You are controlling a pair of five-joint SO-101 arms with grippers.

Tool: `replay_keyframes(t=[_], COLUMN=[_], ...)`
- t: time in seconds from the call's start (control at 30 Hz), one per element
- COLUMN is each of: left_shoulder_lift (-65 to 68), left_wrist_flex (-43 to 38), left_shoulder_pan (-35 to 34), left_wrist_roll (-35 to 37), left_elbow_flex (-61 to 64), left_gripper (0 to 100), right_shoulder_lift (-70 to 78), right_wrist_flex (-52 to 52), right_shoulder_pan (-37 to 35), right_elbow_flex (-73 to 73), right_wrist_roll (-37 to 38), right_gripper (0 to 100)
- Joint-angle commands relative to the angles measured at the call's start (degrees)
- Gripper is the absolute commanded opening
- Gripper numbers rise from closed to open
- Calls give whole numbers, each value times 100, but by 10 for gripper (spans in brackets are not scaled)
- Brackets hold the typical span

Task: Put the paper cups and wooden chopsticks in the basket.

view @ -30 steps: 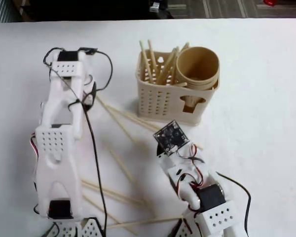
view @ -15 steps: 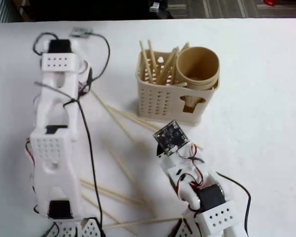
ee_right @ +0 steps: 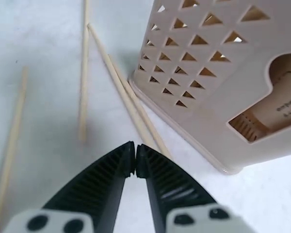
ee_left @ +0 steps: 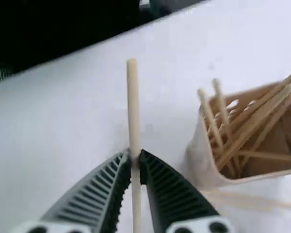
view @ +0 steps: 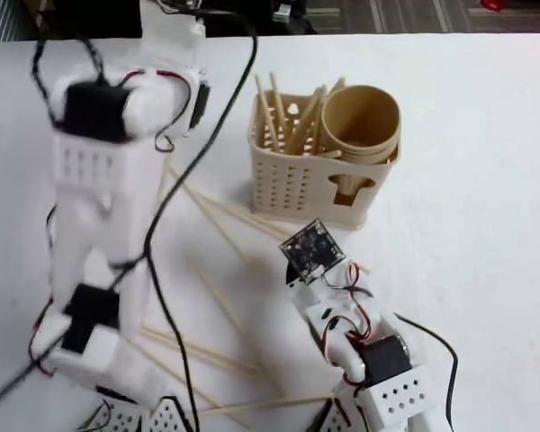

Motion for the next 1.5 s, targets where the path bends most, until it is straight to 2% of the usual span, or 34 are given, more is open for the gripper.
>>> replay_keyframes(t=[0.0, 0.47, 0.67, 0.87, 0.93, 1.07, 1.3, 1.47], left_shoulder_lift=[-892, -919, -646, -330, -330, -338, -338, -338], left_wrist_flex=[-905, -3103, -3499, -3569, -3464, -2954, -1556, 9], left_shoulder_pan=[523, 1648, 1824, 1798, 1789, 1771, 1200, 497], left_wrist_roll=[-26, -18, -18, -18, -18, -18, -35, -70], left_elbow_flex=[-44, 0, 246, 659, 642, 396, -580, -1240], left_gripper=[23, 23, 23, 24, 54, 180, 149, 149], right_shoulder_lift=[-84, -84, -84, -84, -84, -84, -84, -84], right_wrist_flex=[-110, -110, -110, -110, -110, -110, -110, -110], right_shoulder_pan=[13, 13, 13, 13, 13, 13, 13, 13], right_elbow_flex=[-53, -53, -53, -53, -53, -53, -53, -53], right_wrist_roll=[44, 44, 44, 53, 53, 53, 53, 53], right_gripper=[20, 20, 20, 20, 20, 20, 20, 20])
